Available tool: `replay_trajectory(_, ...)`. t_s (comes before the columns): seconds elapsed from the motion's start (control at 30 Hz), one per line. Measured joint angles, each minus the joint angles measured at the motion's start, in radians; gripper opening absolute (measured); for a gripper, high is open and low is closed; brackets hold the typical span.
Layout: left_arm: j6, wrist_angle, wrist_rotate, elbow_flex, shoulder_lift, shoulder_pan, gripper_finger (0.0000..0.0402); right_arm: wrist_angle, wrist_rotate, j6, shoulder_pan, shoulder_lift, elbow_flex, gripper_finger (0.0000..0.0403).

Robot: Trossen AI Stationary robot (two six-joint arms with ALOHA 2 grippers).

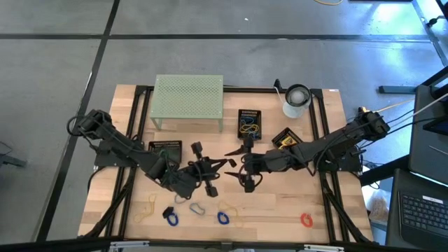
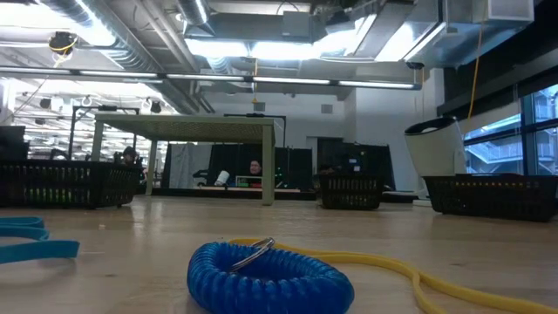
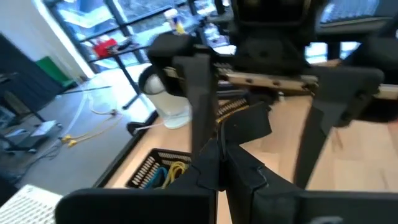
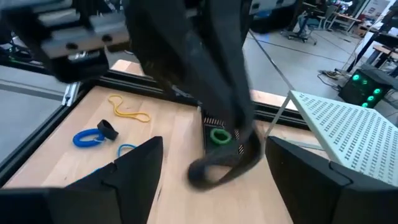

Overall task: Pick & Place Office Desk Supplies
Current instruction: Put the black rubber band into the top black bin

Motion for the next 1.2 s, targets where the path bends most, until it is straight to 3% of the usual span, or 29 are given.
replay_trajectory(0.13,0.000,-0.019,0.059,0.000,0.001,0.015,0.0006,0.016,0.036,-0.015,0.000,0.000,0.000,0.0276)
replay_trajectory(0.3,0.000,-0.051,0.030,0.000,0.001,0.013,0.0007,0.015,0.153,-0.016,0.000,0.000,0.000,0.0259)
replay_trajectory(0.47,0.001,-0.077,0.005,0.000,-0.002,0.008,0.0007,0.015,0.158,-0.016,0.000,0.000,0.000,0.0221)
replay_trajectory(0.67,0.018,-0.078,0.001,0.000,-0.003,0.015,0.0007,0.013,0.156,-0.016,0.000,0.000,0.000,0.0147)
replay_trajectory(0.93,0.036,-0.078,-0.002,0.000,-0.003,0.026,0.0008,-0.001,0.153,-0.020,0.001,0.000,0.000,0.0015)
replay_trajectory(1.2,-0.017,-0.067,-0.064,0.000,-0.003,0.026,0.0049,-0.029,0.157,0.018,-0.009,-0.017,0.000,0.0007)
